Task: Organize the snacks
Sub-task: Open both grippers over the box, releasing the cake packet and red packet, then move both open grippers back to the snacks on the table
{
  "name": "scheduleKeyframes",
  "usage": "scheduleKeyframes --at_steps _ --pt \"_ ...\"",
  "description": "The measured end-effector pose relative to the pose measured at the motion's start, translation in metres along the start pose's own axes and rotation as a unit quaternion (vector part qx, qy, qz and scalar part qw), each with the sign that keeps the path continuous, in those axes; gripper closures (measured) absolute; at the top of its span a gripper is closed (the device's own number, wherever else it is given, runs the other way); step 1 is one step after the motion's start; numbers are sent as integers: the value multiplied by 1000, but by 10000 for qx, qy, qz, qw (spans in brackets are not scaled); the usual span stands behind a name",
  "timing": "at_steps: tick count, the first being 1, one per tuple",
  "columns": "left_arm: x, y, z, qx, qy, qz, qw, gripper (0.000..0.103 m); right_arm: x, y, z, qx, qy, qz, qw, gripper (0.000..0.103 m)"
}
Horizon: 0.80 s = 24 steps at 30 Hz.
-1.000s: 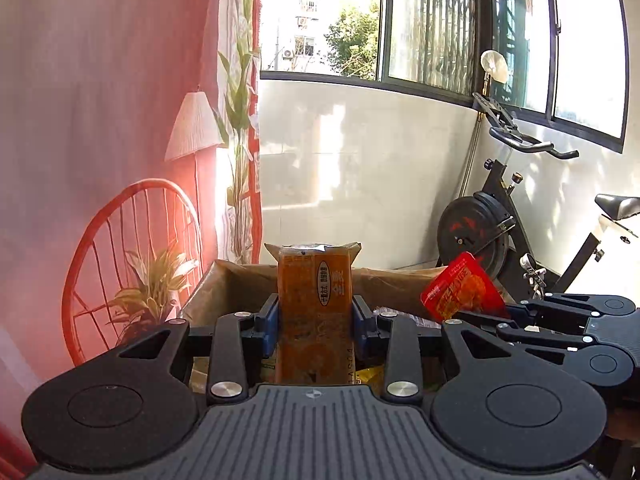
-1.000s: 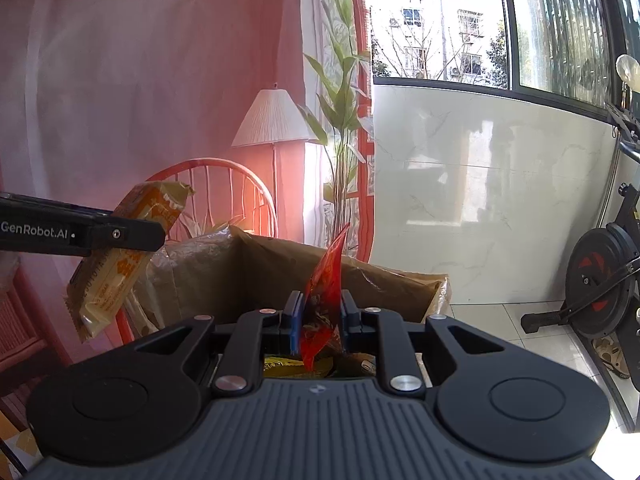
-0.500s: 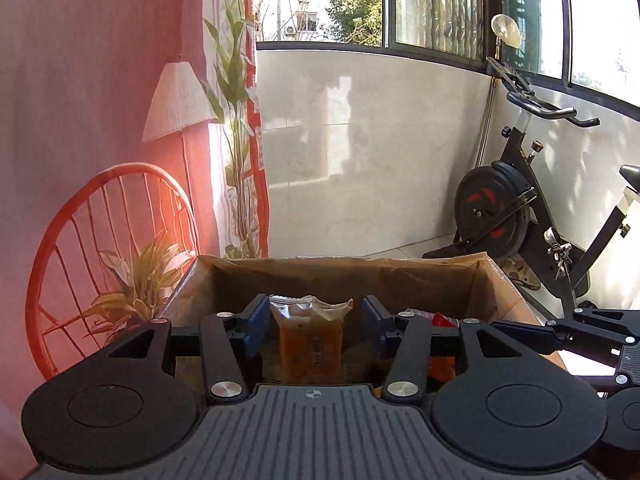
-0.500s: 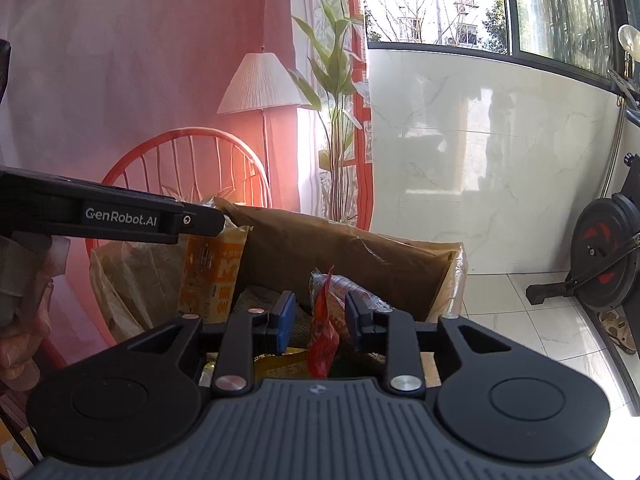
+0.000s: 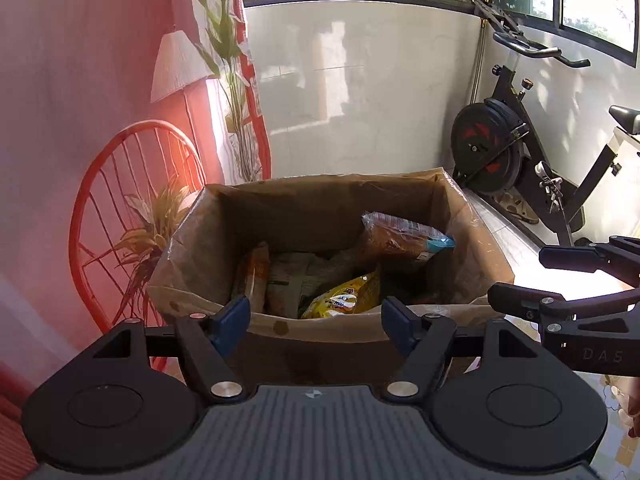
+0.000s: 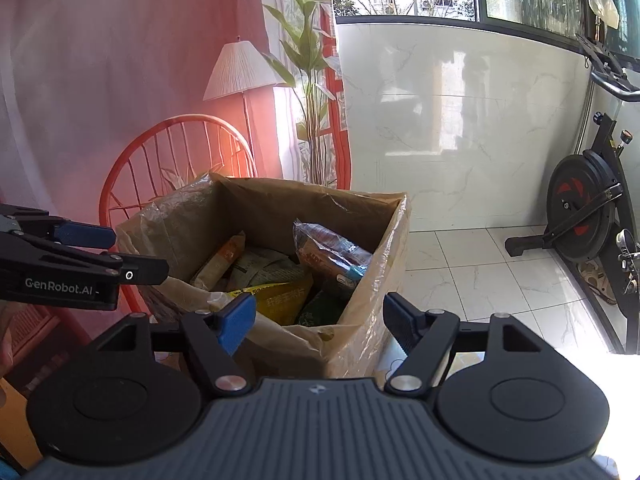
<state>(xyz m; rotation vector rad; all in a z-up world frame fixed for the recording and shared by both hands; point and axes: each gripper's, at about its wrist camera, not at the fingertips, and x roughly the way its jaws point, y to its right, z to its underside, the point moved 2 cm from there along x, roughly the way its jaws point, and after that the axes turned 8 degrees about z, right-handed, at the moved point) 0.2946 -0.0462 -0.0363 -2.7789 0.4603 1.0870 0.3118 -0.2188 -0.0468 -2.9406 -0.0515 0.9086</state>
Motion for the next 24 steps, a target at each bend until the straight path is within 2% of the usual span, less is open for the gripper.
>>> scheduleKeyframes --at_steps 4,14,18,24 --pt "-4 8 31 -127 -202 -39 9997 28 -15 7 24 71 -180 137 9997 25" --pt "11 16 102 -525 -786 43 9955 28 -27 17 83 161 -565 279 9979 24" --pt "14 14 117 -590 -860 82 9945 29 -27 22 101 224 -614 298 9974 24" --pt "14 -1 138 -614 -733 184 9952 29 -26 34 130 333 -645 368 9967 24"
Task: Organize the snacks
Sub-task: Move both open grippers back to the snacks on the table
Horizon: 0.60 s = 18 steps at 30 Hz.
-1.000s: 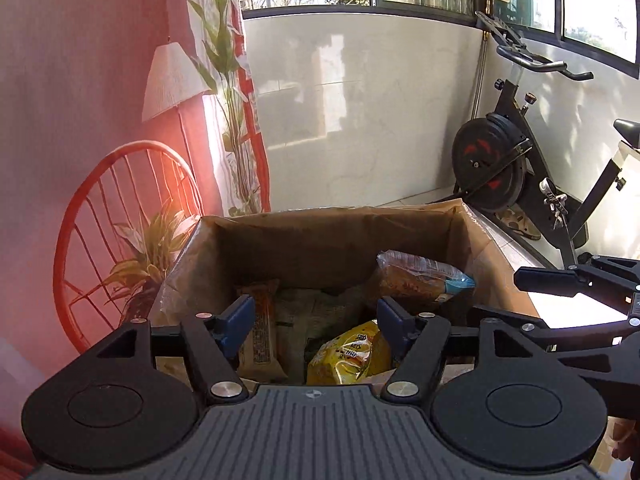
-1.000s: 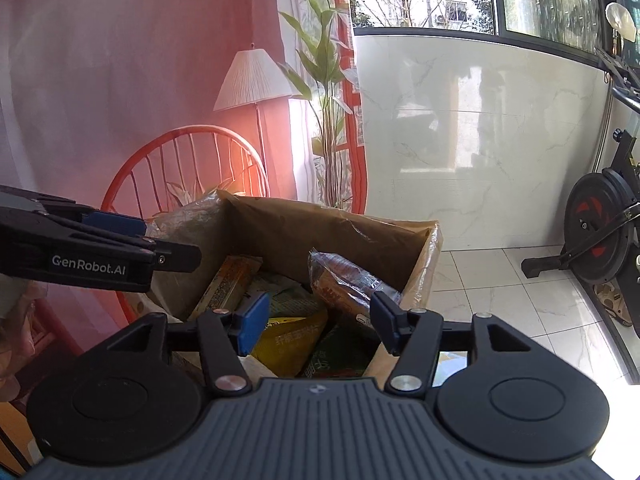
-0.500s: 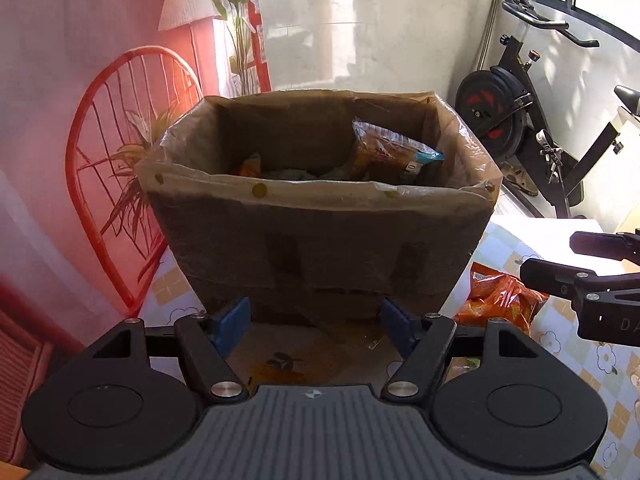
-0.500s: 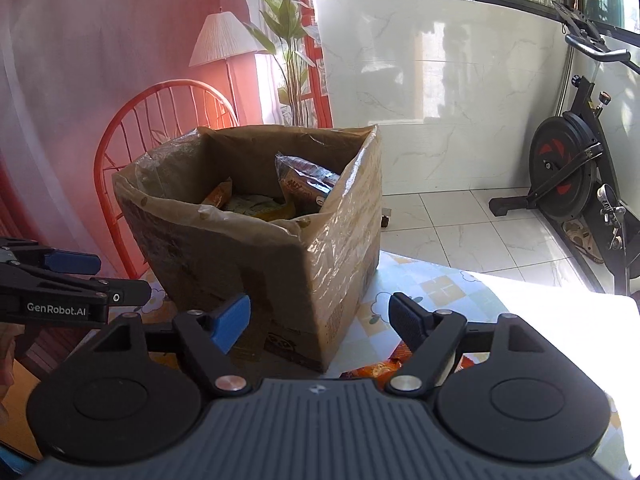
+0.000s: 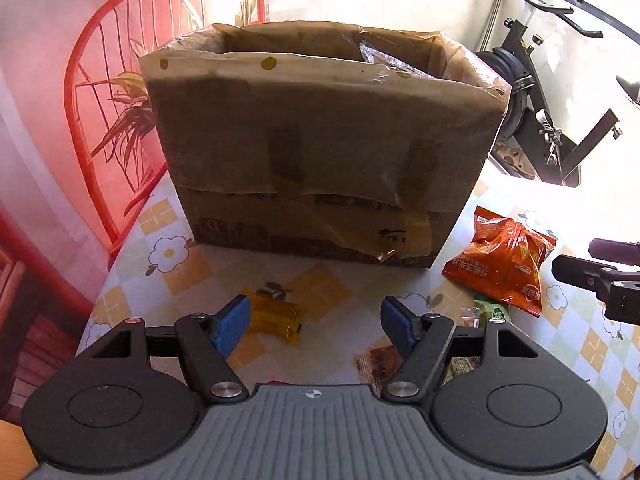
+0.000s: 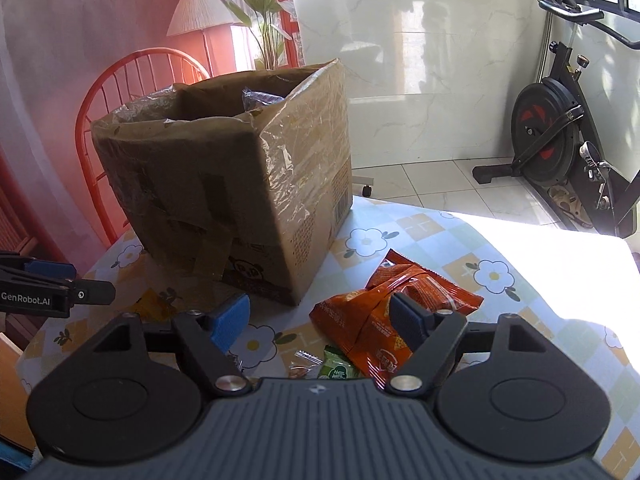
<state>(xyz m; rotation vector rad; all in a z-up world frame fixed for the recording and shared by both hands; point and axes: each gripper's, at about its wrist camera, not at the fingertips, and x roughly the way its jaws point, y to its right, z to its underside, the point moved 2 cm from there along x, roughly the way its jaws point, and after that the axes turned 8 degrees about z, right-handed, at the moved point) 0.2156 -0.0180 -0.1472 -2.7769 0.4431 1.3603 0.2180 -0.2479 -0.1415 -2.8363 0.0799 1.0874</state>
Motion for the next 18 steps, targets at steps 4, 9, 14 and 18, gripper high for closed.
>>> scheduleKeyframes --at_steps 4,9,14,18 --pt "8 -12 17 26 -128 -10 9999 31 11 -1 23 -37 -163 -84 9998 24" --pt "25 -30 41 -59 -270 -15 9996 35 23 -5 45 4 -261 -105 9996 28" --pt "38 -30 69 77 -390 78 9992 34 31 -2 60 189 -411 -181 9988 30" --pt "50 -26 88 298 -540 149 9980 33 34 -1 66 280 -492 -200 9982 30"
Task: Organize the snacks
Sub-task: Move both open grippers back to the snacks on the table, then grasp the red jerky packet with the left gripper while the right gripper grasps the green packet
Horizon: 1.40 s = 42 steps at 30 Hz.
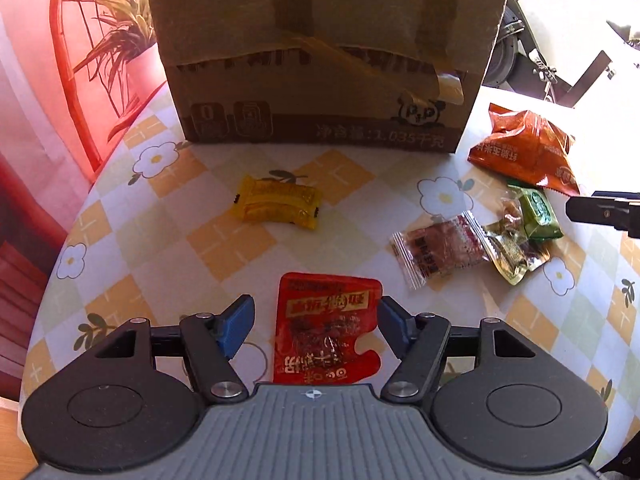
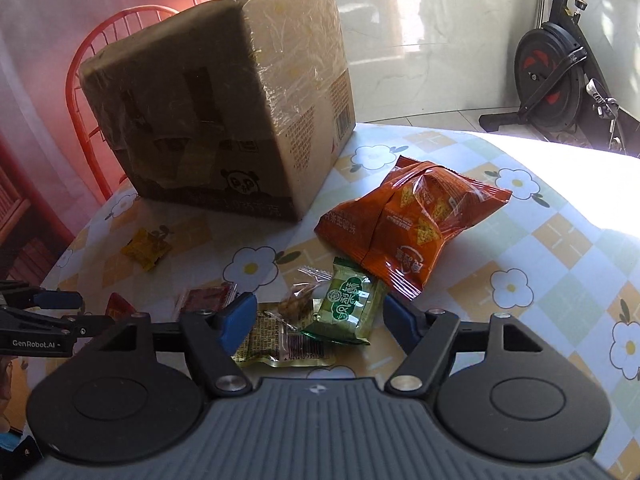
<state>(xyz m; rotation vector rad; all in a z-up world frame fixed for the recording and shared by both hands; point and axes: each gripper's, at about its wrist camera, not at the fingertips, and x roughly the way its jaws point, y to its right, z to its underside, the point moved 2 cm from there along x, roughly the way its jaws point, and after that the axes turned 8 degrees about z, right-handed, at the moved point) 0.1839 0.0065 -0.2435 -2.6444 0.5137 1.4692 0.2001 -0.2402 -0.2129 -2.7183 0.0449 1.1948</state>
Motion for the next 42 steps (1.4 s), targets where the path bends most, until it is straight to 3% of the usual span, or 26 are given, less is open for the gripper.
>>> scheduleKeyframes --at_steps 7,14,20,21,25,31,35,42 --pt "17 -1 18 109 -154 -7 9998 31 3 -3 3 -39 -53 -51 10000 31" --pt "18 1 21 24 51 -16 10000 29 10 -6 12 -175 -207 -18 9996 33" --pt "11 11 24 139 376 -51 9992 51 11 -11 16 -374 -227 -67 9990 33" --pt "9 13 23 155 430 -44 9989 63 11 -14 17 -458 -223 -91 9987 34" --pt "5 18 21 119 591 12 9982 81 15 -19 20 -704 -185 19 9973 42" --pt "4 16 19 -15 698 194 9974 83 20 -8 17 -491 -66 190 9986 48" --pt "3 13 19 -102 749 263 9968 83 28 -1 10 -339 15 286 9990 66" --pt "5 13 18 -104 754 289 9967 84 50 -1 -3 -76 -30 381 9992 66"
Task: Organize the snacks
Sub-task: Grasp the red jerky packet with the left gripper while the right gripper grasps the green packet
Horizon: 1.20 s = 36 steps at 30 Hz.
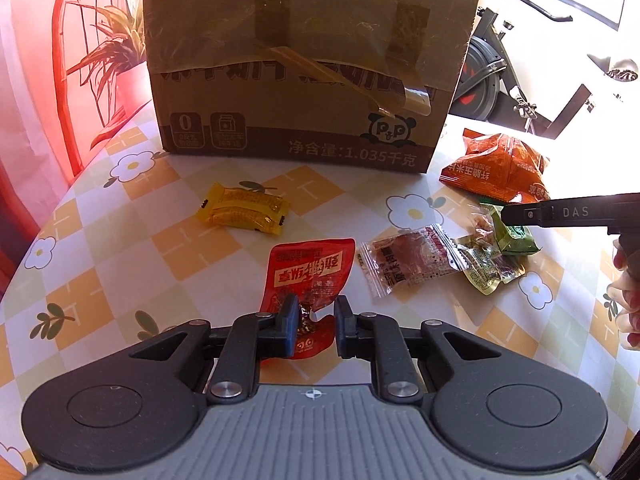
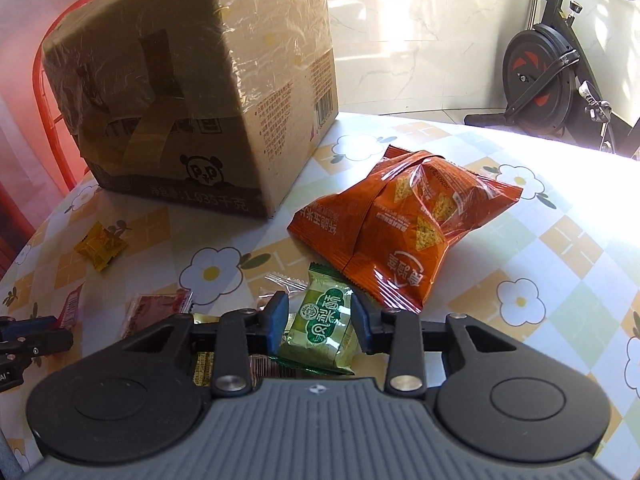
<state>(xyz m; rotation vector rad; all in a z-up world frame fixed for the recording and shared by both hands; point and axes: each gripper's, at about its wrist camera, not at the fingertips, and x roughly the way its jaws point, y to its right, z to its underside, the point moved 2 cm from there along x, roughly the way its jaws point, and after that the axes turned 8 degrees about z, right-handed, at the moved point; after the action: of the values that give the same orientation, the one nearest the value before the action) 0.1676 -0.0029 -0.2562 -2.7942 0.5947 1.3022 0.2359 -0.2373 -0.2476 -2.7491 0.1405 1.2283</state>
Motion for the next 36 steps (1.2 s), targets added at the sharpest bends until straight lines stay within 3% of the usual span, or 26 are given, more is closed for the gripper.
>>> scheduleKeyframes --at_steps 8,13,17,23,25,28,31,36 --pt "8 -2 -5 12 -10 -180 9998 80 7 -4 -3 -168 -24 464 9988 65" --pt "21 -9 -6 2 -209 -343 9992 61 7 3 0 4 -53 450 9990 63" --pt "28 -9 -10 83 -241 -399 9989 57 6 3 1 12 -98 416 9991 63" --pt "26 -12 -13 -125 -114 -237 9996 65 4 2 3 0 -150 305 9994 64" --pt "23 -9 -13 -121 -45 -161 9998 75 3 1 4 -49 -143 256 9996 65" --pt "20 -1 -16 -45 23 -96 9999 81 1 1 6 -11 -120 228 9997 69" --pt "20 3 -18 -35 39 5 10000 83 0 2 6 -11 -103 254 9996 84" --pt "21 6 -17 -4 43 18 10000 83 -2 5 7 20 -109 232 9997 87"
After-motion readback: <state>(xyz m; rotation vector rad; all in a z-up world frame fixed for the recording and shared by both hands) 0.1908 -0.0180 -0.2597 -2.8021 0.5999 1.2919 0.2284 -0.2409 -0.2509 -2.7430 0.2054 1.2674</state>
